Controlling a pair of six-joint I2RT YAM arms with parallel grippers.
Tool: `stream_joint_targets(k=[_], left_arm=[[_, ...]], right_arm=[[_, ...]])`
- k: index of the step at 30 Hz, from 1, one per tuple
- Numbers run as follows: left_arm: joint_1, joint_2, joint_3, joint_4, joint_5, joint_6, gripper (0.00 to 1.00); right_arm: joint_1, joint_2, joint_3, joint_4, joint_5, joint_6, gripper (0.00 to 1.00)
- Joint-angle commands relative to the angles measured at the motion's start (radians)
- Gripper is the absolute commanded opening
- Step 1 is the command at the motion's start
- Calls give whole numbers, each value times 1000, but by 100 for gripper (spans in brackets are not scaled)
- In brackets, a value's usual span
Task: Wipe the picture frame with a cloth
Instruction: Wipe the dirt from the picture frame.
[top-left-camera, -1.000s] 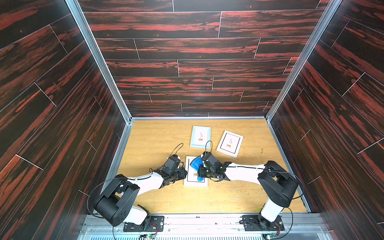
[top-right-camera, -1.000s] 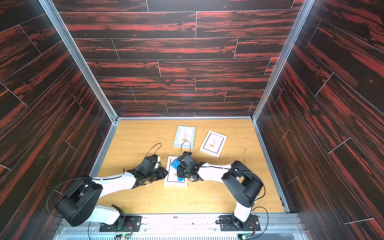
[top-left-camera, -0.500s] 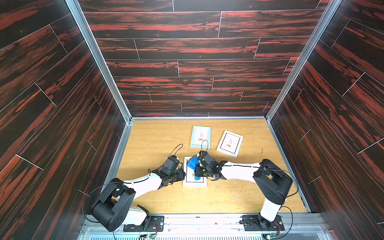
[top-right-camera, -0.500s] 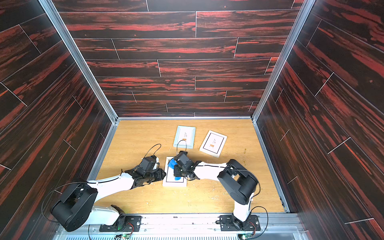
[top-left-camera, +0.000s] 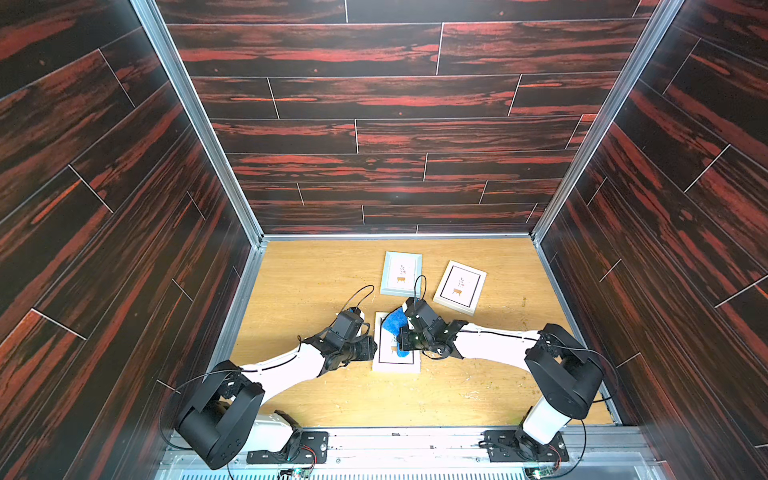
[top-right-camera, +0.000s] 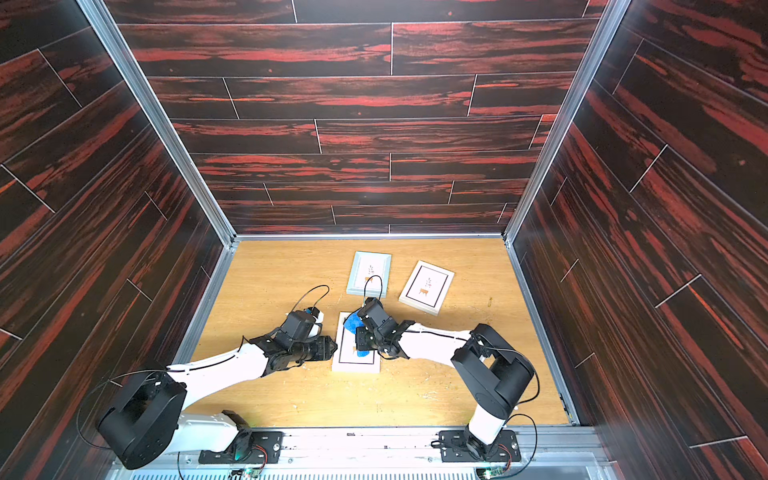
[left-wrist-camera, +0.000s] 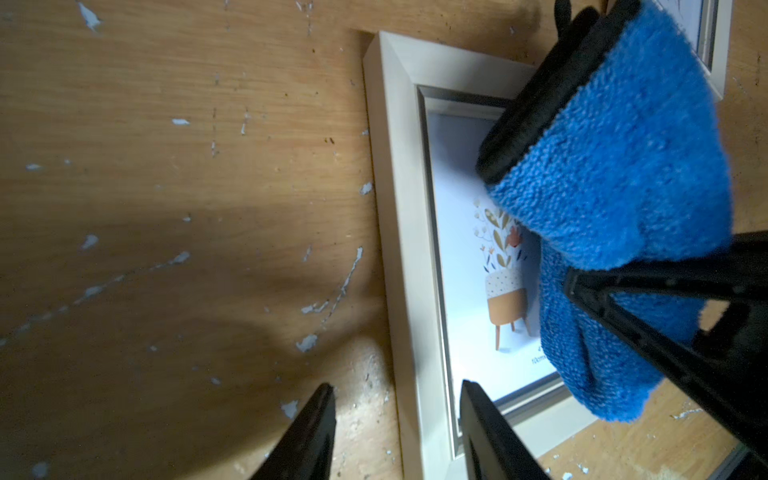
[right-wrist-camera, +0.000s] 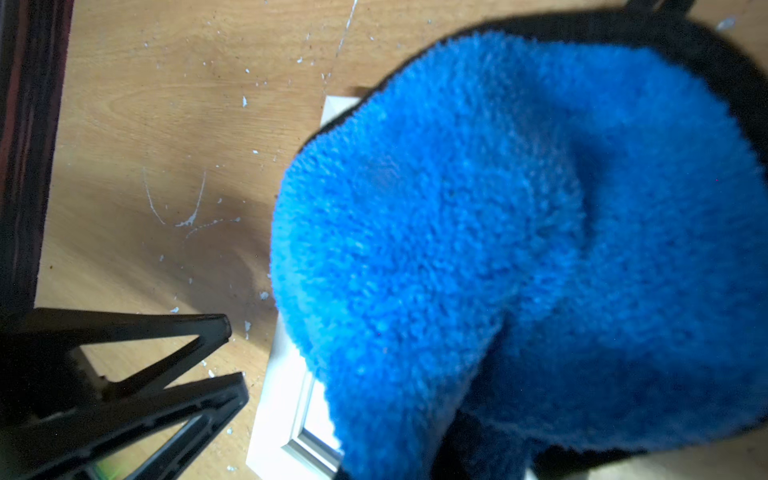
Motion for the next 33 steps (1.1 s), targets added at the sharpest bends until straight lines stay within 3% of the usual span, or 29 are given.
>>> stream_joint_targets(k=[1,10,19,22,25,29,33], left_arm=[[-21,19,31,9,9,14,52],[-62,95,49,27,-19,1,52],[-72,169,56,10,-80,2,40],[-73,168,49,4,-92,5,37],[-73,170,40,2,-99,8,34],[-73,175,27,12,-99,6,32],[-72,171,14,21,-100,-2,31]], right_arm=[[14,47,-20,35,-44,12,0],[18,51,-3,37,-24,15,0],[18,32,1,15,11,13,0],[-14,26,-2,-26,69,7,0],[-42,52,-8,7,46,-1,0],[-6,126,52,88,-67,14,0],[47,185,165,-6,1,8,0]])
